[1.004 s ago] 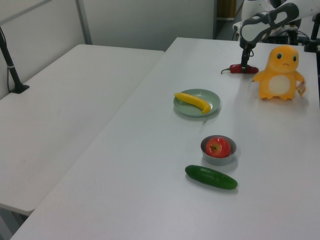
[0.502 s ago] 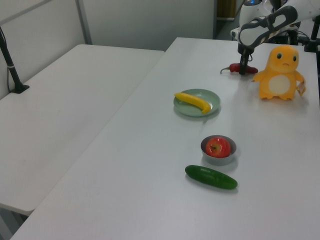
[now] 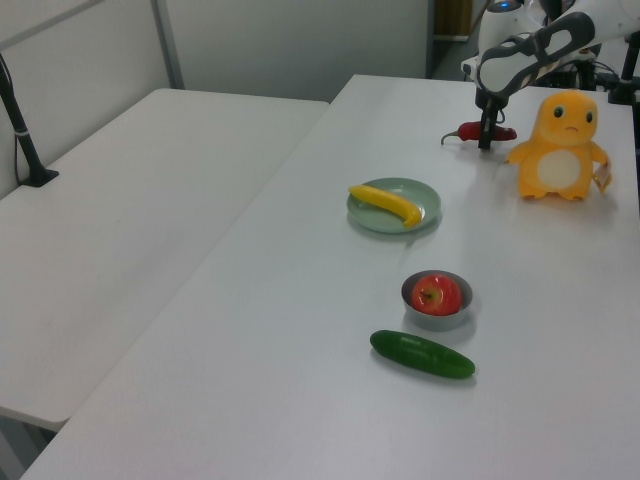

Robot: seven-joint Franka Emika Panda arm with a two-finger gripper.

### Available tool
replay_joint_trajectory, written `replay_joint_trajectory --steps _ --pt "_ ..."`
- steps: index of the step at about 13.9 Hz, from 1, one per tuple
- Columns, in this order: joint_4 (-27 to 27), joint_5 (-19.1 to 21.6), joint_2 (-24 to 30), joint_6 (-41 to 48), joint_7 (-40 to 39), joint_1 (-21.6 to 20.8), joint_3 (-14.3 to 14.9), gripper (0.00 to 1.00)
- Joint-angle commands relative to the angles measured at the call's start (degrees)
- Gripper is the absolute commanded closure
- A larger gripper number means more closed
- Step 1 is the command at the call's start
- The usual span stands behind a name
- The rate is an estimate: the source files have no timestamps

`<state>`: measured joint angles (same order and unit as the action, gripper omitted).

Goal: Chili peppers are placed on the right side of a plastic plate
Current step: 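Close the gripper on the red chili pepper and lift it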

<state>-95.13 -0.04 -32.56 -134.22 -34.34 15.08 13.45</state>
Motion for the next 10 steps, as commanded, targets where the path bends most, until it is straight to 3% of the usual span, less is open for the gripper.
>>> replay_joint_trajectory --steps 1,6,10 --pt "-1.5 0.7 -0.1 -1.1 0.0 0.5 -0.9 0.84" --pt "-1.4 1.1 1.8 -0.8 0.5 1.3 -2.2 0.84" --pt "-0.9 4.4 3.6 -0.9 0.5 0.9 -2.2 0.84"
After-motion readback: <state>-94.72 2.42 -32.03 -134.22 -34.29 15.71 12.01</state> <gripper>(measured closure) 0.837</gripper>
